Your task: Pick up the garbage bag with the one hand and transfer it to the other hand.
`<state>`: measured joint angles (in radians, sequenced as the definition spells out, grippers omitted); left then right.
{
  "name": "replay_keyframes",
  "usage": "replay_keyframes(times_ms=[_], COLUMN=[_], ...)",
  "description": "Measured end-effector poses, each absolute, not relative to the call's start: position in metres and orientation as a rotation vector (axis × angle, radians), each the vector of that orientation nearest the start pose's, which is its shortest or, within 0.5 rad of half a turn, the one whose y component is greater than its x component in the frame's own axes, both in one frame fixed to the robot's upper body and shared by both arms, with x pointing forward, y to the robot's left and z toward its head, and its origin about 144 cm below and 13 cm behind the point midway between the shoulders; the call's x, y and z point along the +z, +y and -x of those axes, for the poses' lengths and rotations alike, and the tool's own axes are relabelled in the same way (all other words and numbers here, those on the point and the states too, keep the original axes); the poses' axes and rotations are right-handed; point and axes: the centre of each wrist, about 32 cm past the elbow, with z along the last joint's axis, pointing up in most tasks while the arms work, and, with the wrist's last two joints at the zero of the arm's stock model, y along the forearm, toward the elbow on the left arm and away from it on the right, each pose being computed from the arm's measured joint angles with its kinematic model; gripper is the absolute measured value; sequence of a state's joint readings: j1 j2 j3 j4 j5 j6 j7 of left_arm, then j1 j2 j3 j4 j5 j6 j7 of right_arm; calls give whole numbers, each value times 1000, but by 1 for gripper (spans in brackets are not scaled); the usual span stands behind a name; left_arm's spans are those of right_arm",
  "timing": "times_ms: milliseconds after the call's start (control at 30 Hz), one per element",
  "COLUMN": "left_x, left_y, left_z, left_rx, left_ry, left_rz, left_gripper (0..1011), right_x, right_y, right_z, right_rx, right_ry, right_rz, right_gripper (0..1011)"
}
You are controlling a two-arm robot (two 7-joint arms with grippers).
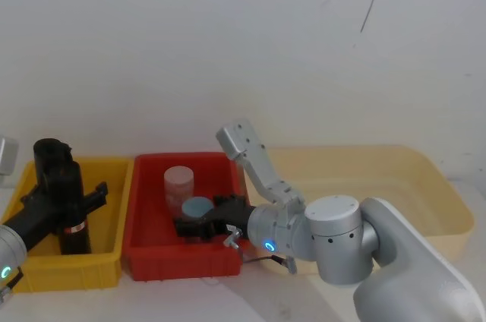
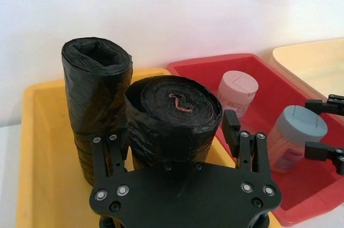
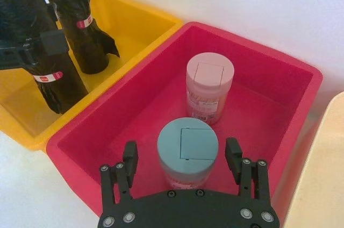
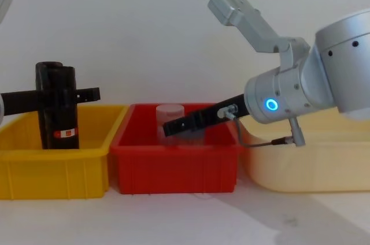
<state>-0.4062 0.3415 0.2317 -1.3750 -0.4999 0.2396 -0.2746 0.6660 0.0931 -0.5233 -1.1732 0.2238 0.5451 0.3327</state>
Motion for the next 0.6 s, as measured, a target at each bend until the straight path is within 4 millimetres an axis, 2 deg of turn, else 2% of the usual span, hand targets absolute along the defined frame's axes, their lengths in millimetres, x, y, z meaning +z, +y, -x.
replay_keyframes(times_ms=[333,467,600], left_x=[1227,1227,1227], left_y=[279,279,279], left_z=[-562,-562,-562], left_rx=[1127,1127,1127], left_ry=[144,144,144], left_rz=[4,4,4], left_gripper=[1002,1002,1001], right_x=[1252,1251,1250], right_y=[-116,-116,-116], right_z=[-603,-603,-603], right_rx=[-838,-838,-838], right_ry=[161,163,164], right_rz=[402,401,401], right_gripper=[977,900,763])
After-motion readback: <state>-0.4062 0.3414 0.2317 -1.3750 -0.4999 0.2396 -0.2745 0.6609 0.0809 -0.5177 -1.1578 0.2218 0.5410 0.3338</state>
